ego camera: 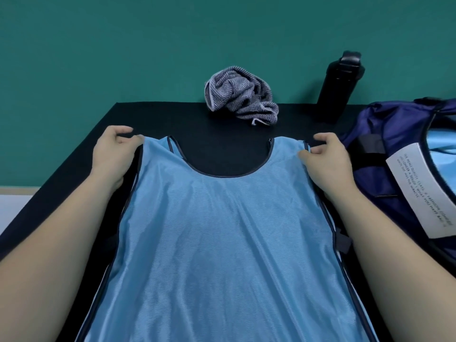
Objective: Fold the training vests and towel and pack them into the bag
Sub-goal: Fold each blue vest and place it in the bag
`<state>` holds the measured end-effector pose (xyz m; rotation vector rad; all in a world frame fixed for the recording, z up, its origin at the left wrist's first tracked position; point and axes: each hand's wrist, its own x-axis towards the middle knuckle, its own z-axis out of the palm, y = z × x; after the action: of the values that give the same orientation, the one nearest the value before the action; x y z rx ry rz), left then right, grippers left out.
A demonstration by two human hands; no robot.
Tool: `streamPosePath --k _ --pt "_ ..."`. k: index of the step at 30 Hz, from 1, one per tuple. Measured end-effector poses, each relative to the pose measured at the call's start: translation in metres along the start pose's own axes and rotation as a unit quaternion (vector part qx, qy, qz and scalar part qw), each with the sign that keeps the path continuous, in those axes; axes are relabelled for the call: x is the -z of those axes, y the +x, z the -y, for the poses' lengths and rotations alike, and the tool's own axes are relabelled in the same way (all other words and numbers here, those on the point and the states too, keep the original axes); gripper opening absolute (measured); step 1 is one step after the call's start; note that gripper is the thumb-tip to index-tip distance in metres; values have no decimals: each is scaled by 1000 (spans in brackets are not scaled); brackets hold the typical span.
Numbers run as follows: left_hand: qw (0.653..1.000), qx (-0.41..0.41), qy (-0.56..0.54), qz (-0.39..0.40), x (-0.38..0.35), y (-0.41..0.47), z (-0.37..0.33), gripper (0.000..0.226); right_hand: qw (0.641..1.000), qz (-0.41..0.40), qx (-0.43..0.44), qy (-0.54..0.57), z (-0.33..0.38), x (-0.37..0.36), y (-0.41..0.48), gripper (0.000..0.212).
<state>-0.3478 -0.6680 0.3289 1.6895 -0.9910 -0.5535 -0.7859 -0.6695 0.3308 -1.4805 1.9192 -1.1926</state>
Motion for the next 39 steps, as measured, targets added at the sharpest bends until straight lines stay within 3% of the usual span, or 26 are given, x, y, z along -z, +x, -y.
streamPosePath --k 5,10,13,16,19,25,27,30,33,36,39 --pt "1000 4 -15 -4 11 -10 2 43 999 16 22 -27 4 5 -13 59" --pt "999 12 30 40 28 -41 3 39 995 67 28 -65 12 8 -30 73" --pt "993 10 73 89 38 -46 1 37 984 74 69 -148 24 12 -37 80" --pt "982 -46 143 111 41 -29 -17 26 966 47 122 -223 37 21 -24 63" --pt "960 -129 219 120 31 -6 -34 13 952 94 144 -253 53 19 9 41" --pt "891 -217 355 182 0 33 -44 27 922 179 125 -319 62 2 68 21" --pt "874 -210 383 214 -8 38 -44 31 910 194 111 -350 60 -3 79 15" --pt "858 -208 398 247 -21 43 -45 21 900 226 92 -360 63 -7 88 18" --pt "873 -183 361 273 -30 48 -53 7 895 258 65 -357 64 -10 100 17" --pt "856 -158 383 308 -36 56 -59 9 889 295 31 -350 65 -8 108 13" --pt "876 -142 358 291 -41 63 -65 7 896 300 20 -327 71 -3 114 8"
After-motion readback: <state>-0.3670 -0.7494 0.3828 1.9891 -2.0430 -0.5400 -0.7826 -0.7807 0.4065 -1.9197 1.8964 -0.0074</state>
